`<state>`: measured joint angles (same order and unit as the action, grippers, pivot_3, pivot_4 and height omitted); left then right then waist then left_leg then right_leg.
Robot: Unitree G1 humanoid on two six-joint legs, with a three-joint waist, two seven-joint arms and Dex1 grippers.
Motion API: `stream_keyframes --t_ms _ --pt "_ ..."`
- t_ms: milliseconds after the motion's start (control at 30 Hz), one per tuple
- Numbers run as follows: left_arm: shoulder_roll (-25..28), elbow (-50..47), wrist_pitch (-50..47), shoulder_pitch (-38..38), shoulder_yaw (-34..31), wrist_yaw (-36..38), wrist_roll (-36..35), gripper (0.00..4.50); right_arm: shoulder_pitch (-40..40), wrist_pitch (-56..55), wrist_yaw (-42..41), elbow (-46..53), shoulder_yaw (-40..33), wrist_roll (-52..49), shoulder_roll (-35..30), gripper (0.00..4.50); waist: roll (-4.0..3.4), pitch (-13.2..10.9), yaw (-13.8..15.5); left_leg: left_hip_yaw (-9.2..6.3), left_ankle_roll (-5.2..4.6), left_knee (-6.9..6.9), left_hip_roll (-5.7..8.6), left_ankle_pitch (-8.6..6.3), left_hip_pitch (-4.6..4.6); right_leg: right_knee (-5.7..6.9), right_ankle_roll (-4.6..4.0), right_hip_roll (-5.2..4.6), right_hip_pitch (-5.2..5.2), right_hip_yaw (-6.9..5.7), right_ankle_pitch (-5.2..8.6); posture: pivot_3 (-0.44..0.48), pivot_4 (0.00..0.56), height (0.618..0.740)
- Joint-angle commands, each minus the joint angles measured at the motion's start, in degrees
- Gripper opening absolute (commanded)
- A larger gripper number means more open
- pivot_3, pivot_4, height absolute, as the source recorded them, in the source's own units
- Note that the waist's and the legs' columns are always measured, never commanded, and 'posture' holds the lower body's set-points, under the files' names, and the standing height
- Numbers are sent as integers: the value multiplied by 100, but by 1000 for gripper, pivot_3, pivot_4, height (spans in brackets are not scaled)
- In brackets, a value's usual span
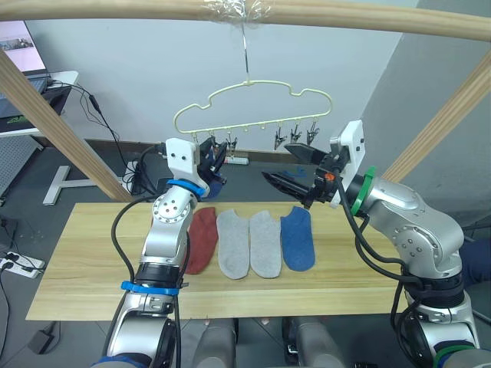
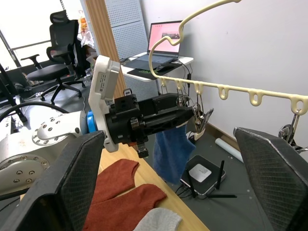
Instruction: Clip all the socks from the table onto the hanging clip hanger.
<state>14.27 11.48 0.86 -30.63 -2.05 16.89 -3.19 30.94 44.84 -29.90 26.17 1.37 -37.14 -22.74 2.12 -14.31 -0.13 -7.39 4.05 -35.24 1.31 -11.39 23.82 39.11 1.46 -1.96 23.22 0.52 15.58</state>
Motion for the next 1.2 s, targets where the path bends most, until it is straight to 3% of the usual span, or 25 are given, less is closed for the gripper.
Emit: stream_keyframes --t_ms 33,467,733,1033,1200 --pt "25 -46 201 -132 4 -36 63 1459 26 -44 -10 278 -35 -74 -23 4500 0 0 -1 1 -1 0 0 0 0 0 0 0 0 1 -1 37 182 740" --pt "28 -6 242 -145 -34 -7 29 1459 30 -33 0 276 -45 -85 -17 4500 0 0 -1 3 -3 -7 0 2 0 1 2 1 0 4 -6 43 188 740" --pt "27 -105 180 -57 -39 -17 21 116 46 -34 -12 254 -44 -91 -13 4500 0 0 -1 4 -4 -20 0 2 2 2 3 2 -1 7 -10 47 191 740" --pt "67 -231 74 45 -52 10 4 59 -33 -42 6 228 27 -22 -4 4500 0 0 0 6 -7 -51 -2 1 7 8 10 10 -4 13 -17 52 193 740" --pt "128 -424 -224 100 -136 111 -182 59 -435 -232 118 -192 509 651 -88 4500 0 0 -1 6 -11 -54 -5 5 7 7 10 18 -6 18 -27 59 192 740"
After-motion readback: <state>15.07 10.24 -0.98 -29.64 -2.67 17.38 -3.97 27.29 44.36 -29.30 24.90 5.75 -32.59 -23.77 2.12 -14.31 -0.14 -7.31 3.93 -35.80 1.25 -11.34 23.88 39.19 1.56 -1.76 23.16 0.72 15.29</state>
